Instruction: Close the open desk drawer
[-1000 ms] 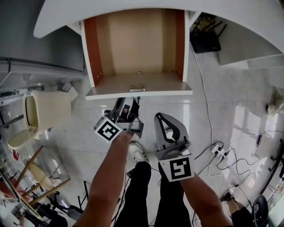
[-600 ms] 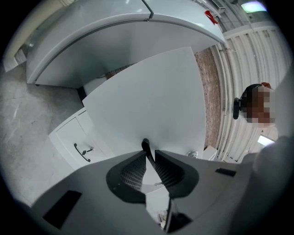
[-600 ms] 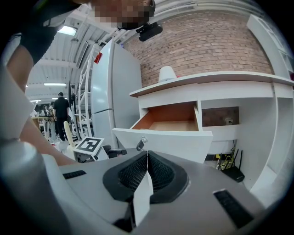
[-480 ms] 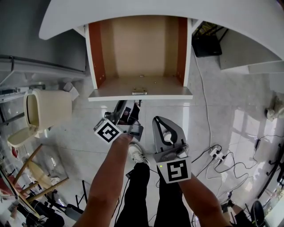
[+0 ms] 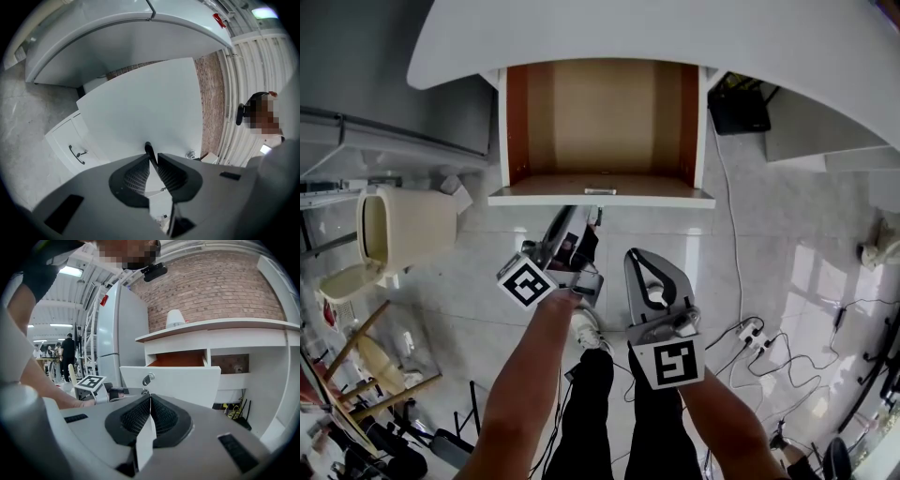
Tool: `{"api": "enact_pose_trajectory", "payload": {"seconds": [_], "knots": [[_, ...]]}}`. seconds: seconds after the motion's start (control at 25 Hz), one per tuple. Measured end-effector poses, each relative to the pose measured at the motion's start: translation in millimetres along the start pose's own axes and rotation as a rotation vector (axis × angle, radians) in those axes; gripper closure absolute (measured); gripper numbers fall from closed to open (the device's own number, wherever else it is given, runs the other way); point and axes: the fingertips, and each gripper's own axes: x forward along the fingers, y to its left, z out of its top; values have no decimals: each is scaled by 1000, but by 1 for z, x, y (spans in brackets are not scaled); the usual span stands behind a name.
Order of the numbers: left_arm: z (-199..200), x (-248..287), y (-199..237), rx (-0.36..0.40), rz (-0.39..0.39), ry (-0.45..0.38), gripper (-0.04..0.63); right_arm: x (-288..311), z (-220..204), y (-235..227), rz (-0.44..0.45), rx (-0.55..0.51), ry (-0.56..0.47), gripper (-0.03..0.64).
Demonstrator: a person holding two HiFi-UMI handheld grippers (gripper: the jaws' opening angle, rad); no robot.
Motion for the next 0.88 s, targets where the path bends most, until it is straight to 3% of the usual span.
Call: {"api": "enact_pose_trajectory", "payload": {"seconds": [0.12,0.28,0.52,0.88], "knots": [[4,2,-5,-12,-14,-2,537,-1,5,1,12,-20,-5,589],[5,2,-9,-99,8,-33,540,-4,12,-7,-7,-21,-19,589],[12,7,-20,-172,31,-69,546,-10,26,-15,-27,-18,-43,589],[19,12,-25,-283,59,-117,557,-11,37,-59,-120,-5,-52,589]]}}
